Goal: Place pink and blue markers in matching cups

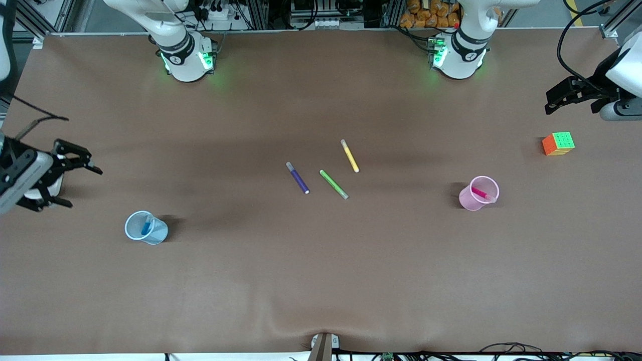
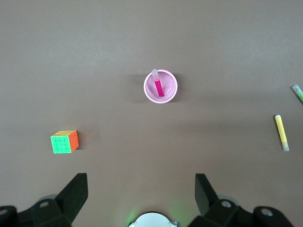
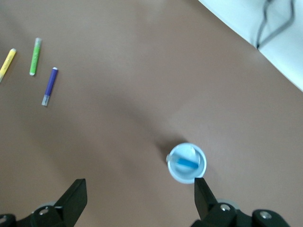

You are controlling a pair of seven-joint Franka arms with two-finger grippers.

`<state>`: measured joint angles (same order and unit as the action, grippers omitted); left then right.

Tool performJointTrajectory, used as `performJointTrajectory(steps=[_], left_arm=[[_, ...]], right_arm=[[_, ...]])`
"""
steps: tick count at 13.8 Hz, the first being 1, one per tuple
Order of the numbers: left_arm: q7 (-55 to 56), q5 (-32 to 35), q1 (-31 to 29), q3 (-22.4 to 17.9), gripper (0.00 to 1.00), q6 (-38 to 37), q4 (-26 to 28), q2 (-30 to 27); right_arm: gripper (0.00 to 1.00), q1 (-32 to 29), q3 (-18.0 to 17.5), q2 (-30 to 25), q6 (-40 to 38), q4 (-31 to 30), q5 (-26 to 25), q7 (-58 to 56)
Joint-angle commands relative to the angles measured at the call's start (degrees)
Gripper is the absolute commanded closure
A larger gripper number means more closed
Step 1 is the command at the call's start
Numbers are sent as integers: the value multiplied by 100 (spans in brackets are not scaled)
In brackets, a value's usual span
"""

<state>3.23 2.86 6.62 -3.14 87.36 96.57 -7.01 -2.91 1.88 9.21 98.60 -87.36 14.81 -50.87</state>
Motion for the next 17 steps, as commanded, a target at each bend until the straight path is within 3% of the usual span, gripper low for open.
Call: performJointTrajectory(steps=[1,5,10,17], left_arm=[[-33,-75,-20,16,0,0,46,-90],[-42,-84,-20,16,0,0,37,-99],[-77,-84,-20,24,0,-70,46,-125],[20,-92,-20,51,0,-106,108,-195]], right_arm=[[0,168,110,-656,-129,-484,-416,1119],[0,317,417,-938,-508,-475,-785,2658],[0,388,436,-1193,-1131,-396,-1392,4232],[0,388,409,-1238,-1791,-221,-1375,5131]])
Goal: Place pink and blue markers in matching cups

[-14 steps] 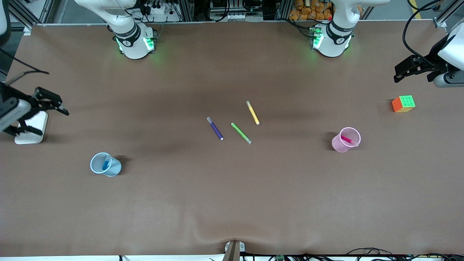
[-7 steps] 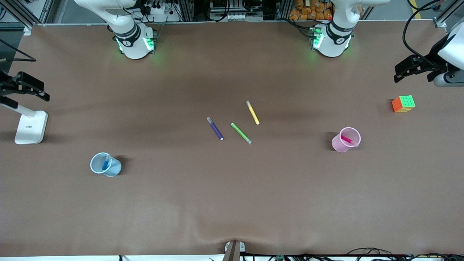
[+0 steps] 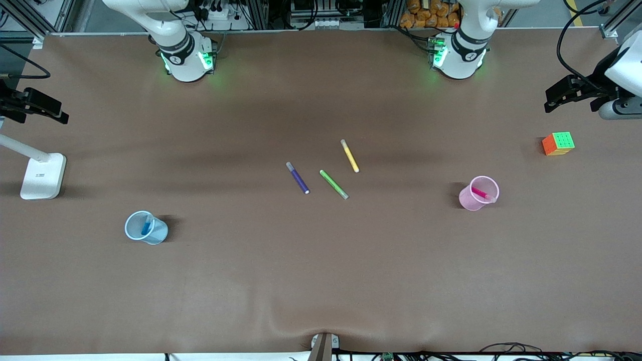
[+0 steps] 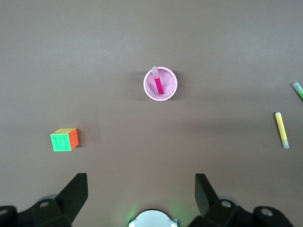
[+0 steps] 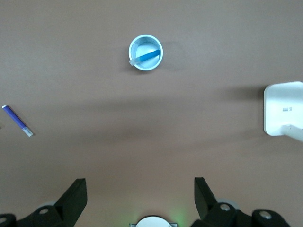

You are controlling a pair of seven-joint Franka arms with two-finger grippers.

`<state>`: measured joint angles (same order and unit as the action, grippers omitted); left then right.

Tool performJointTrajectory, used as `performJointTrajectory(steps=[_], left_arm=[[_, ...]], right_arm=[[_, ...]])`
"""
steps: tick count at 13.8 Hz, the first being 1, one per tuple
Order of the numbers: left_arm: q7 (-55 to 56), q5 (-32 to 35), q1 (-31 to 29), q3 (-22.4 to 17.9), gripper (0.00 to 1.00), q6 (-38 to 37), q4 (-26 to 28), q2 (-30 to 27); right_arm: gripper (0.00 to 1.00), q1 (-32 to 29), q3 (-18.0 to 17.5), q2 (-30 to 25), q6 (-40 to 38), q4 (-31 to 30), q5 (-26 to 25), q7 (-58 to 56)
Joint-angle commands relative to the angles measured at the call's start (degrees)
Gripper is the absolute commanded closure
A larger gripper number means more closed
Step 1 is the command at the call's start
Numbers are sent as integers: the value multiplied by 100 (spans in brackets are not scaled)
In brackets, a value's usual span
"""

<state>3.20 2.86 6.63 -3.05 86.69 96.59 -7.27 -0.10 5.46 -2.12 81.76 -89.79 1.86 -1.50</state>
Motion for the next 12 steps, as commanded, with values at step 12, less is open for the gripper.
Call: performJointTrajectory(steps=[12], left_arm=[[-65,-83,13,59,0,-117,-369,59]], right_arm=[[0,124,43,-43,-46,163,-63,194]])
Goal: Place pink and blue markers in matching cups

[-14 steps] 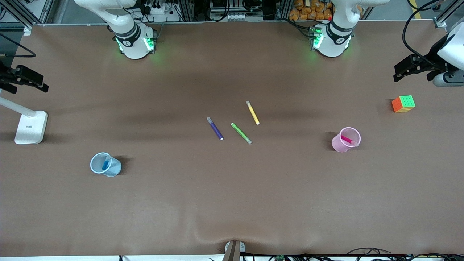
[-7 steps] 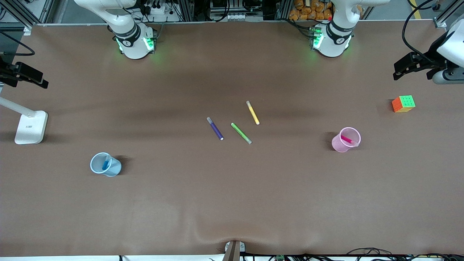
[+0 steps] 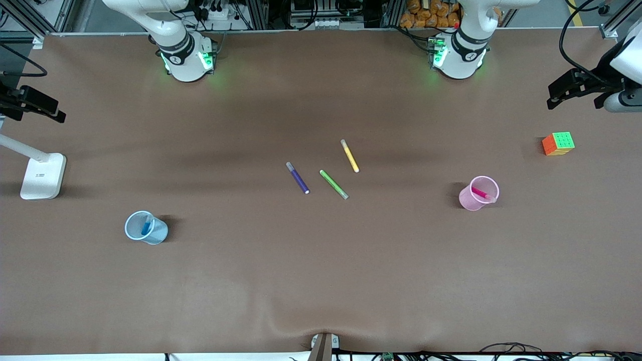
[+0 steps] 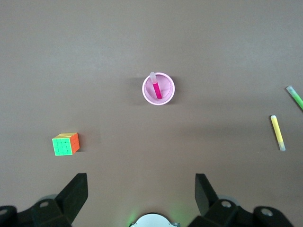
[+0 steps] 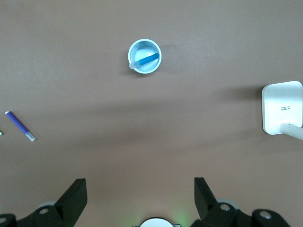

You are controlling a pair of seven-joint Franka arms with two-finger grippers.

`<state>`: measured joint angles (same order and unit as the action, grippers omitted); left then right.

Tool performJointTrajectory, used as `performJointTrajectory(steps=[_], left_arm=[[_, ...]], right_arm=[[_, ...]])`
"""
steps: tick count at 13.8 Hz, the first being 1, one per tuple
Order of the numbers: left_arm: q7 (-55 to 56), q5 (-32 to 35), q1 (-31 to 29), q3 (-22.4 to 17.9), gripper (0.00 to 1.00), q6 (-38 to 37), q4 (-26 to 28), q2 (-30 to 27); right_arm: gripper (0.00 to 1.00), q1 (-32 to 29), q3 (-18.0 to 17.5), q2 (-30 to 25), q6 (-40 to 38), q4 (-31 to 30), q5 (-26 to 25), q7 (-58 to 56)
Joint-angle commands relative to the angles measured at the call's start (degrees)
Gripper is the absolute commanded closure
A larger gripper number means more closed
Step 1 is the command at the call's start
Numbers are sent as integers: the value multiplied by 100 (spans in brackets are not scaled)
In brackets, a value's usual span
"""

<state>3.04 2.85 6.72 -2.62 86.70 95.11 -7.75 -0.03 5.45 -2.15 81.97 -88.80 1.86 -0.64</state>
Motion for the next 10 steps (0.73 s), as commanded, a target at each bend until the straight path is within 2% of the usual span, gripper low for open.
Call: performJointTrajectory(steps=[1,10], left_arm=[[-50,-83,22,16,0,-127,-238,115],[100,-92,40,34,0,-215,-238,168]], right_arm=[[0,126,44,-39,-76,74,-55,108],[0,170,27,-39,-93,188,-37,108]])
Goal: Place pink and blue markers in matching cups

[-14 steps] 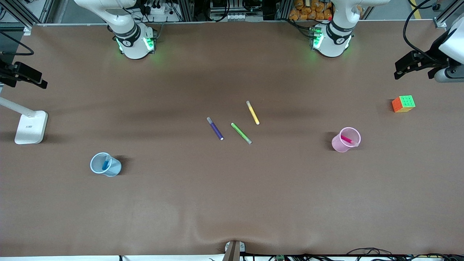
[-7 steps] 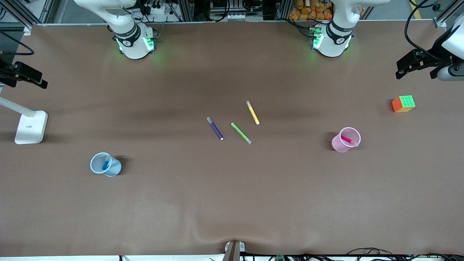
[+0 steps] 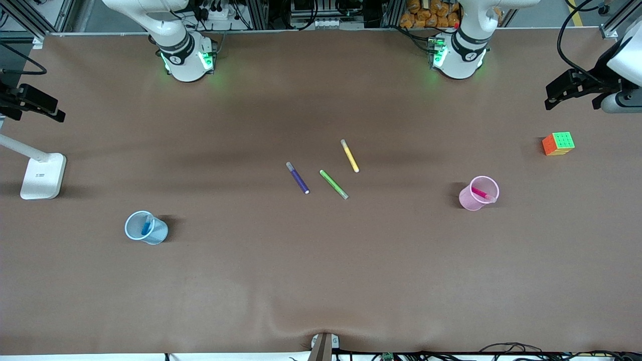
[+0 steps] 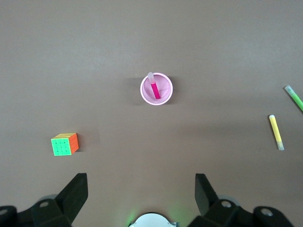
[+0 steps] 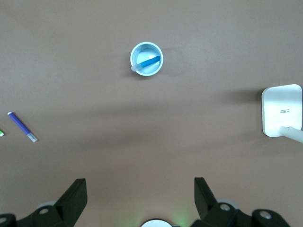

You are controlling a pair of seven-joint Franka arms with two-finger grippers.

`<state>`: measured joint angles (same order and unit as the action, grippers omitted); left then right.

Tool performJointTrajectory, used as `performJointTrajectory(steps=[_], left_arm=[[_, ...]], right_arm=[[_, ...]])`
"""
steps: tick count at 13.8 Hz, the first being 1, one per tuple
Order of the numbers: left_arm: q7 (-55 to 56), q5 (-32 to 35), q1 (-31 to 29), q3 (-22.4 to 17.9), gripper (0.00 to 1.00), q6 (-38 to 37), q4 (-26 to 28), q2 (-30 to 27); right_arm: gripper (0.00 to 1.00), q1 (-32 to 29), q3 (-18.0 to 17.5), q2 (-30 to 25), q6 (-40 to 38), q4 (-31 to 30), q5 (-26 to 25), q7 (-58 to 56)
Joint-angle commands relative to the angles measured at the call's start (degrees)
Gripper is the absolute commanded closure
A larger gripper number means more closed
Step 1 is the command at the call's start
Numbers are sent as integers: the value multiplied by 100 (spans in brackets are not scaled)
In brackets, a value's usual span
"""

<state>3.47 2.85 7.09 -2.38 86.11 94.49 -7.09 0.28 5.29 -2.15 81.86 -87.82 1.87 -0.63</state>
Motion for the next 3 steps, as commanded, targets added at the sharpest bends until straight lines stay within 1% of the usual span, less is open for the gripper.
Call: performJointTrajectory(steps=[1,3], left_arm=[[58,-92,3,9,0,-156,-177,102],[110,-92,-6,9,0,-173,-177,102]], right_arm=[[0,191,43,-39,-91,116,-38,90],[0,323,43,-39,-213,134,-38,90]])
